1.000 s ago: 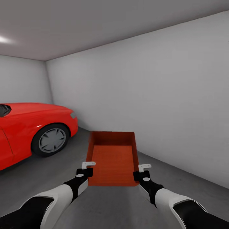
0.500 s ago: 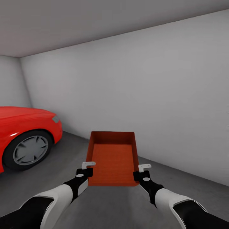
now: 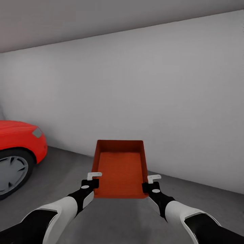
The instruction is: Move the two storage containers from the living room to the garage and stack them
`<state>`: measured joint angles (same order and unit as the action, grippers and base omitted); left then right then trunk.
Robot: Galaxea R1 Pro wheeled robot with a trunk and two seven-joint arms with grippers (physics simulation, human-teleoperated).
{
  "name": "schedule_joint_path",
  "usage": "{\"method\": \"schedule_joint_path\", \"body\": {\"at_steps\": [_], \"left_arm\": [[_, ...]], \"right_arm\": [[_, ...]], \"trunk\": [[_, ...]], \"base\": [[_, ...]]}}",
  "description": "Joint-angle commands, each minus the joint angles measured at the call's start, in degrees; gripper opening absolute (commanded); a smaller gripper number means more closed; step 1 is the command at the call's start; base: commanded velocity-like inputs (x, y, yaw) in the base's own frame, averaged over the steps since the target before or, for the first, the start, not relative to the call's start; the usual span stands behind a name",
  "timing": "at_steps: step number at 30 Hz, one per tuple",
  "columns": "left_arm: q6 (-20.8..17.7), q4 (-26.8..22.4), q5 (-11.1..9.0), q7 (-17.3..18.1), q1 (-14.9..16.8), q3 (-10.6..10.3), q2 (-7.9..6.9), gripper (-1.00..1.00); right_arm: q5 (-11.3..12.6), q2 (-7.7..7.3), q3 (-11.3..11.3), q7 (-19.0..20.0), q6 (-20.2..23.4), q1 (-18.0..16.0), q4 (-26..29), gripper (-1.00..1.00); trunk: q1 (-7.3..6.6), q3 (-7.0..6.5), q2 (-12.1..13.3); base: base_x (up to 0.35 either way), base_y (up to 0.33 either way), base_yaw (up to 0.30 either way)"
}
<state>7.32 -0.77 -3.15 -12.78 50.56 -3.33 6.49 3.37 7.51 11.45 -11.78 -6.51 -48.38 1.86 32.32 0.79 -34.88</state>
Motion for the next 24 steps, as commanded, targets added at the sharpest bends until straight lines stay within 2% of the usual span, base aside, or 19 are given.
{"method": "schedule_joint_path", "body": {"at_steps": [1, 21, 24], "left_arm": [[1.1, -0.8, -0.1, -1.2, 0.1, 1.5, 0.1, -1.0], [1.2, -0.8, -0.1, -1.2, 0.1, 1.5, 0.1, -1.0], [1.2, -0.8, -0.1, -1.2, 0.1, 1.5, 0.1, -1.0]], "right_arm": [[1.5, 0.23, -0.1, -0.4, -0.3, 0.0, -0.4, -1.0], [1.5, 0.23, -0.1, -0.4, -0.3, 0.0, -0.4, -1.0], [1.5, 0.23, -0.1, -0.4, -0.3, 0.0, -0.4, -1.0]], "trunk": [[0.05, 0.08, -0.1], [0.05, 0.08, -0.1], [0.05, 0.08, -0.1]], "base": [[0.312, 0.187, -0.286], [0.312, 0.188, -0.285], [0.153, 0.095, -0.099]]}}
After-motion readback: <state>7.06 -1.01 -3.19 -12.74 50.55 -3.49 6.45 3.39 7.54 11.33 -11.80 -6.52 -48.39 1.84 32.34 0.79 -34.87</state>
